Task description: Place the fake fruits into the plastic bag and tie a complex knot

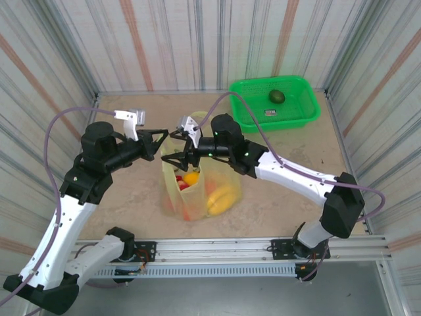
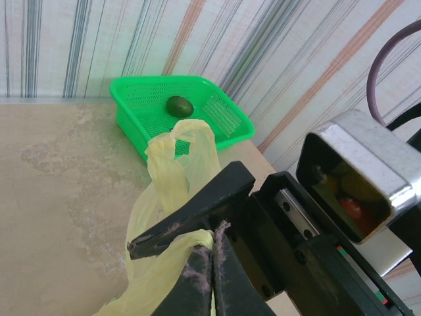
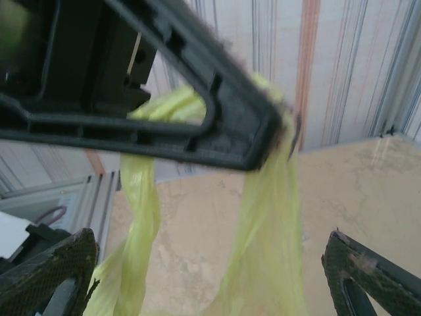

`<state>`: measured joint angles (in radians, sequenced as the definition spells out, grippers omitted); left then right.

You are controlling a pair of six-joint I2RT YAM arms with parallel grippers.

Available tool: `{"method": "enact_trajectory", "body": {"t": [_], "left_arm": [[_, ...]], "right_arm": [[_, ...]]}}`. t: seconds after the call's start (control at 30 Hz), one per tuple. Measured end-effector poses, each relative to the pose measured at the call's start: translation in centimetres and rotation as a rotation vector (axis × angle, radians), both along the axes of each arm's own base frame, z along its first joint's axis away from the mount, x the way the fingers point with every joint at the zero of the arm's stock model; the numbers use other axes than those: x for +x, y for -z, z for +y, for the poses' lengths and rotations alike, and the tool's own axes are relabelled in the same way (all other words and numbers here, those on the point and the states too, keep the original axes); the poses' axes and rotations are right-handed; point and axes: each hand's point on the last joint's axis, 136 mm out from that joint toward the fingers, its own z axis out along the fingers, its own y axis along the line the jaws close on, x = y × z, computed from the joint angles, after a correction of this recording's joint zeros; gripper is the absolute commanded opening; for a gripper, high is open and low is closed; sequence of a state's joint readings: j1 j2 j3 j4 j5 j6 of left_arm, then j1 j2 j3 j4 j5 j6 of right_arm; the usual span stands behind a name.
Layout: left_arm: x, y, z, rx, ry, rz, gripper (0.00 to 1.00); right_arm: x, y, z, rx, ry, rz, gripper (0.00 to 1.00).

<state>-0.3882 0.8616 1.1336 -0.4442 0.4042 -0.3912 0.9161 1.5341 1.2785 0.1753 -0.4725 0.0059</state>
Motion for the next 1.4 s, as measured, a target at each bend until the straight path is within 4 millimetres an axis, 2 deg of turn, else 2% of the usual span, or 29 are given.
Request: {"method": "enact_trajectory", "body": {"t": [0.13,0.2,0.23,0.33,0.37,0.4,0.43,0.5,0.57,0.63,0.77,0.87,0.97,1.13,1.2,1.27,1.4], "left_arm": [[-0.1,0.0,-0.2,-0.002,0.006,0.001,0.00],[-0.2,0.0,-0.3,-0.002,0.012,0.001,0.00],[-0.3,0.0,-0.3,-0.002,0.014,0.000,0.00],[-0.3,-0.1,-0.4,-0.004,0.018,-0.001,0.00],[-0.3,-0.1,-0.4,-0.003,0.017,-0.002,0.03],[-0.3,-0.1,-0.3,-0.001,0.015,-0.003,0.12],[-0.2,-0.1,-0.3,0.001,0.012,-0.005,0.22],[-0.4,-0.3,-0.2,0.007,0.012,-0.022,0.48],[-0.7,-0.7,0.0,0.011,0.012,-0.043,0.63],[-1.1,-1.2,0.2,0.011,0.015,-0.073,0.70],[-2.1,-3.0,0.7,0.005,0.015,-0.172,0.71],[-2.6,-2.9,1.4,0.023,-0.009,-0.247,0.71],[-3.1,-0.5,1.3,0.066,0.008,-0.332,0.71],[-3.1,7.3,-0.4,0.163,0.092,-0.353,0.73],[-2.6,9.2,-0.7,0.193,0.104,-0.347,0.72],[-2.0,9.6,-1.0,0.208,0.109,-0.359,0.71],[-0.9,8.3,-2.2,0.188,0.132,-0.440,0.68]], "right_arm": [[0.7,-1.1,0.7,0.009,0.002,-0.056,0.88],[1.0,-1.2,0.9,0.009,0.002,-0.068,0.82],[1.2,-1.3,1.0,0.009,0.002,-0.076,0.77],[1.6,-1.3,1.5,0.011,-0.027,-0.079,0.43],[1.4,-1.3,1.6,0.014,-0.053,-0.076,0.32],[1.1,-1.3,1.6,0.019,-0.087,-0.072,0.23],[0.9,-1.3,1.5,0.024,-0.111,-0.061,0.18],[0.9,-1.3,1.1,0.035,-0.147,-0.036,0.08],[1.3,-1.3,0.5,0.042,-0.171,-0.019,0.07],[1.6,-1.4,0.0,0.049,-0.187,-0.012,0.07],[0.9,-1.7,-0.2,0.063,-0.239,-0.004,0.06],[0.4,-2.0,-0.3,0.073,-0.269,-0.001,0.07],[0.3,-2.5,-0.6,0.093,-0.292,0.009,0.07],[0.0,-3.3,-0.9,0.119,-0.326,0.016,0.07],[-0.3,-3.5,-1.0,0.127,-0.344,0.021,0.07],[-0.5,-3.7,-1.0,0.134,-0.358,0.019,0.08],[-0.9,-4.0,-1.1,0.145,-0.381,0.024,0.08]]}}
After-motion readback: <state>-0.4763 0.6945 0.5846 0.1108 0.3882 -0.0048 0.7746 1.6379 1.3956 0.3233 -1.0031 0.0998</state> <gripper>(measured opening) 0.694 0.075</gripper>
